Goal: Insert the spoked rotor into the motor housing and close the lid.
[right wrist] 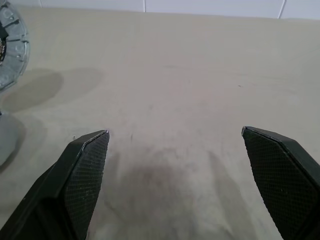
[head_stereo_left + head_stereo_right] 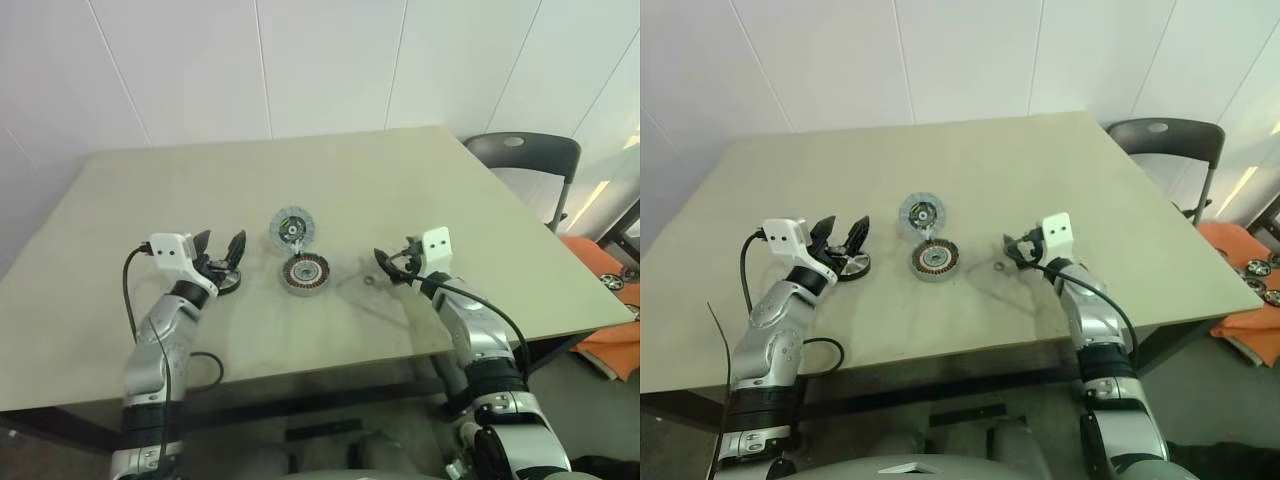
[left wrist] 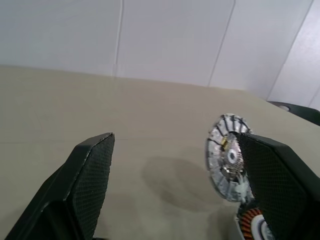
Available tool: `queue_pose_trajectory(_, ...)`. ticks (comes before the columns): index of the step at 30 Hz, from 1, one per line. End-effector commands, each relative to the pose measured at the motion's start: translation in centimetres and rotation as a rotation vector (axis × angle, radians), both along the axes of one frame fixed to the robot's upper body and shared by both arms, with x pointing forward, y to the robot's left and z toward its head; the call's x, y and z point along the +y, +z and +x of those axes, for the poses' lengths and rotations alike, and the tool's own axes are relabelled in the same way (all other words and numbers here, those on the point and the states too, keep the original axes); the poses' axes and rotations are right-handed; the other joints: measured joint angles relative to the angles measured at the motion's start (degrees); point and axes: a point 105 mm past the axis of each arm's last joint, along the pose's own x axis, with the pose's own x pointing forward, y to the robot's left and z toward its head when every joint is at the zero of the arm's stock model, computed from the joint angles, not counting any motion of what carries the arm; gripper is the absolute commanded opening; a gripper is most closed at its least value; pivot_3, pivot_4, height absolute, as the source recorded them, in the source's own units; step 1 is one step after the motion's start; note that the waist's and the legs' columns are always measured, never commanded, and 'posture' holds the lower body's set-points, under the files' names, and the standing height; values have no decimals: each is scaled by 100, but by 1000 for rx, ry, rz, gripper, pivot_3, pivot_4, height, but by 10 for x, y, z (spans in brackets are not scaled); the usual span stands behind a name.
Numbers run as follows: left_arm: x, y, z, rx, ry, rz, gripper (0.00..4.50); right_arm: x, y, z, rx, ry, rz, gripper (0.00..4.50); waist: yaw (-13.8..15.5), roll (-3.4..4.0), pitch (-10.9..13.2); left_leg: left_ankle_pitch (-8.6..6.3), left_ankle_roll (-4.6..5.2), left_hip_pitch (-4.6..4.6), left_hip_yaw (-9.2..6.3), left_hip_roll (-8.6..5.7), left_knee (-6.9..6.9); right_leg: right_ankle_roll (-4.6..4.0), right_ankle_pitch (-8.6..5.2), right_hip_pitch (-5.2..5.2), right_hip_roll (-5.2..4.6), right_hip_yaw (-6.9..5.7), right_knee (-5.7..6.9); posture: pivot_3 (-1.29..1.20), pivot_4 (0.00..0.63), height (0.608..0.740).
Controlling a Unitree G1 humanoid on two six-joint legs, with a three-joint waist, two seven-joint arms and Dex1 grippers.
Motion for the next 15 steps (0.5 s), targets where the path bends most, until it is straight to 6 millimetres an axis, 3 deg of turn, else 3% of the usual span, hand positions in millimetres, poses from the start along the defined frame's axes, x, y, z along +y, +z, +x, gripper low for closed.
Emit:
queue_pose_trajectory(1,4,19,-3,-68,7,18,4184,12,20,8,-78,25,23,4439,2,0,0,0,0,0,-1,0,0,0,0,0,0,0,0,0,0,740)
queue_pose_trajectory(15,-1,18,-3,-64,1,12,4184,15,20,9,-83,33,26,4439,7,0,0,0,0,-1,-2,0,-1,1,0,-1,-3,-1,0,0,0,740)
